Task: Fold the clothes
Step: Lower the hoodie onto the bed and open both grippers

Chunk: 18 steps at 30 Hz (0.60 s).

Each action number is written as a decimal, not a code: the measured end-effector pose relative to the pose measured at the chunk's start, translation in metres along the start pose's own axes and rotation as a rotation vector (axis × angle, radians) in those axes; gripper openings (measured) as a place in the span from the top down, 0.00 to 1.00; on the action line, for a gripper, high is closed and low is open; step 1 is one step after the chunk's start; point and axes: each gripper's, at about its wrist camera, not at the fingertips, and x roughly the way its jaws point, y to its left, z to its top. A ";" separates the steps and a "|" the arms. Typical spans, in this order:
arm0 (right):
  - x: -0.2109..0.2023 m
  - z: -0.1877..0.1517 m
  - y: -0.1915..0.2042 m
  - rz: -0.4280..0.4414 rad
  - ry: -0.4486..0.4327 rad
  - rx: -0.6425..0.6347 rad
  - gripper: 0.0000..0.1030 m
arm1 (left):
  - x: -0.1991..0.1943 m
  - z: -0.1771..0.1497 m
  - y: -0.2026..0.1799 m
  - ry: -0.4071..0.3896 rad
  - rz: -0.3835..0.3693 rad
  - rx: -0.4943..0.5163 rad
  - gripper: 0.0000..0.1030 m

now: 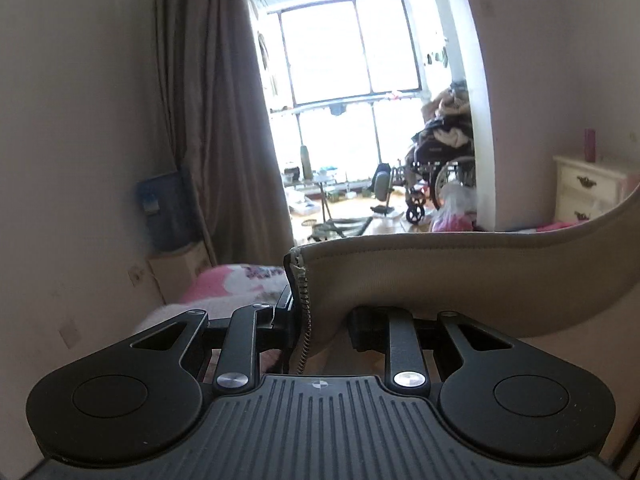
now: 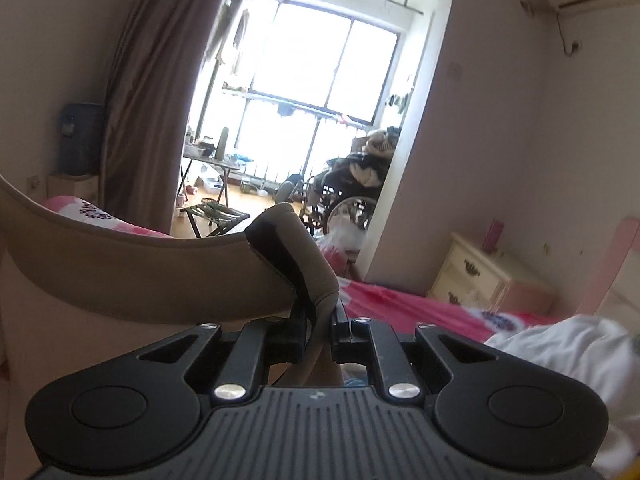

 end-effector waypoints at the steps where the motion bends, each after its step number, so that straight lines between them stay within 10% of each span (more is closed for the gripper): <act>1: 0.008 -0.001 0.000 0.004 0.001 0.008 0.88 | 0.009 0.002 -0.001 0.004 0.002 -0.006 0.75; 7: 0.056 -0.023 0.014 0.034 0.062 0.069 0.83 | 0.043 0.022 0.007 0.030 0.010 -0.018 0.69; 11: 0.111 -0.070 0.025 0.152 0.319 0.176 0.41 | 0.084 -0.021 -0.010 0.218 -0.052 0.071 0.49; 15: 0.131 -0.101 0.023 0.154 0.468 0.240 0.41 | 0.112 -0.058 -0.013 0.370 -0.098 0.061 0.45; 18: 0.118 -0.081 0.006 0.180 0.404 0.294 0.40 | 0.112 -0.061 -0.007 0.376 -0.118 0.004 0.43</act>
